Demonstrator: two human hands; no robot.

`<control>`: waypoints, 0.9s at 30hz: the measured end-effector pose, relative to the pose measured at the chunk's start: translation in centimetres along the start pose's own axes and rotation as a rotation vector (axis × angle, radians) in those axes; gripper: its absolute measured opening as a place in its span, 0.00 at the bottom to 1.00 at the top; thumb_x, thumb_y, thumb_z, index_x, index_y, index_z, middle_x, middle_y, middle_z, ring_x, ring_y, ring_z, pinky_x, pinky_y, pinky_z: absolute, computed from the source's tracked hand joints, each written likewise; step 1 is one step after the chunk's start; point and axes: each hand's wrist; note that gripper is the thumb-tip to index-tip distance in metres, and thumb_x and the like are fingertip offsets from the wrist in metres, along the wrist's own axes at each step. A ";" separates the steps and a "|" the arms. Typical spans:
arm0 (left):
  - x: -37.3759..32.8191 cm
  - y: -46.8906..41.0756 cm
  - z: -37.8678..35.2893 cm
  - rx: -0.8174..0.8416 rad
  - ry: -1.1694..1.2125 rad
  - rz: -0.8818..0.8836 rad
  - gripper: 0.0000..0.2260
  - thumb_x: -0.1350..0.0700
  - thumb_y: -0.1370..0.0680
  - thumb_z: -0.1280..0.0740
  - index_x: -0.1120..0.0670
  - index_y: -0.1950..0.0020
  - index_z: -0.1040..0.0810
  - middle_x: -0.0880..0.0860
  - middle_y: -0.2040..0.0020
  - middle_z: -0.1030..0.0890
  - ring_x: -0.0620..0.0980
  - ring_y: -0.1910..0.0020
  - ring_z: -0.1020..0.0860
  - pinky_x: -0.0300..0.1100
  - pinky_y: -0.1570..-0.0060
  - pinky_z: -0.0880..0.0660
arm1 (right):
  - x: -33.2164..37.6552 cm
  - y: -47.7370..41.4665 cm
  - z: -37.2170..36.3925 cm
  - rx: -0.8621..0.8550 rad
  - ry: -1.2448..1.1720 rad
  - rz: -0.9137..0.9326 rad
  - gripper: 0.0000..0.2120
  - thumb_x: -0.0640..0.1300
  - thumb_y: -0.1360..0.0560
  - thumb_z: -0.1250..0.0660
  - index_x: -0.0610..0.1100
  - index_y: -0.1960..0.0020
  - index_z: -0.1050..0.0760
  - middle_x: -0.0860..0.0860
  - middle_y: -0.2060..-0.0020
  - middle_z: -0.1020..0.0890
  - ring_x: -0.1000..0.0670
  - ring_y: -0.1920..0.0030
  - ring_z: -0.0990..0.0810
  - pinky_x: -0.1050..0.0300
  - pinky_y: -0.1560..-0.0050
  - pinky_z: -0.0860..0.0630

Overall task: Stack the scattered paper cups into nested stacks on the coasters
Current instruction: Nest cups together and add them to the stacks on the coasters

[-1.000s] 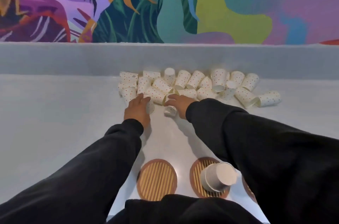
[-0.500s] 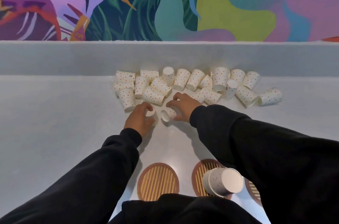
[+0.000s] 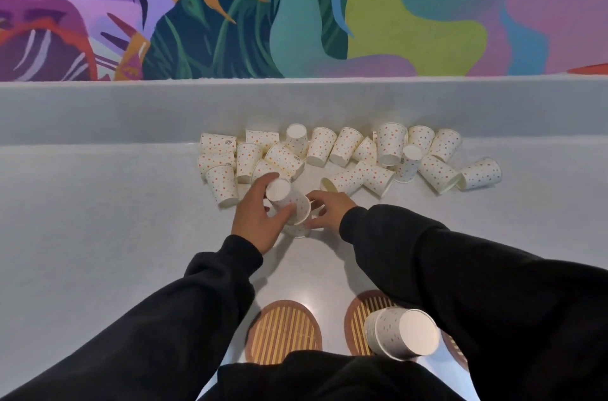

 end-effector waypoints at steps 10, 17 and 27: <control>2.3 0.3 -2.7 0.204 -0.143 0.091 0.28 0.50 0.26 0.25 0.42 0.28 0.31 0.46 0.32 0.24 0.48 0.34 0.26 0.49 0.34 0.26 | -1.1 -0.2 0.1 -0.084 0.045 -0.067 0.20 0.40 0.27 0.25 0.49 0.37 0.22 0.52 0.50 0.17 0.50 0.52 0.21 0.52 0.42 0.21; 3.2 -0.3 -2.8 0.244 -0.096 0.226 0.29 0.48 0.28 0.23 0.39 0.32 0.33 0.43 0.39 0.23 0.49 0.39 0.25 0.48 0.37 0.25 | -1.1 -0.7 5.8 -0.351 0.436 0.073 0.33 0.46 0.31 0.23 0.53 0.29 0.29 0.50 0.33 0.25 0.45 0.36 0.30 0.48 0.35 0.28; 1.7 -0.9 -1.9 0.113 0.470 0.474 0.29 0.57 0.25 0.24 0.44 0.29 0.33 0.50 0.37 0.21 0.53 0.39 0.20 0.55 0.42 0.19 | -1.9 -1.7 5.8 -0.157 0.737 0.106 0.27 0.52 0.26 0.27 0.54 0.29 0.29 0.51 0.33 0.24 0.44 0.33 0.30 0.46 0.33 0.33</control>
Point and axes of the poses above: each hand's wrist, its own y-axis away from the middle knuckle, its own z-axis out of the back of the hand, x = y × z
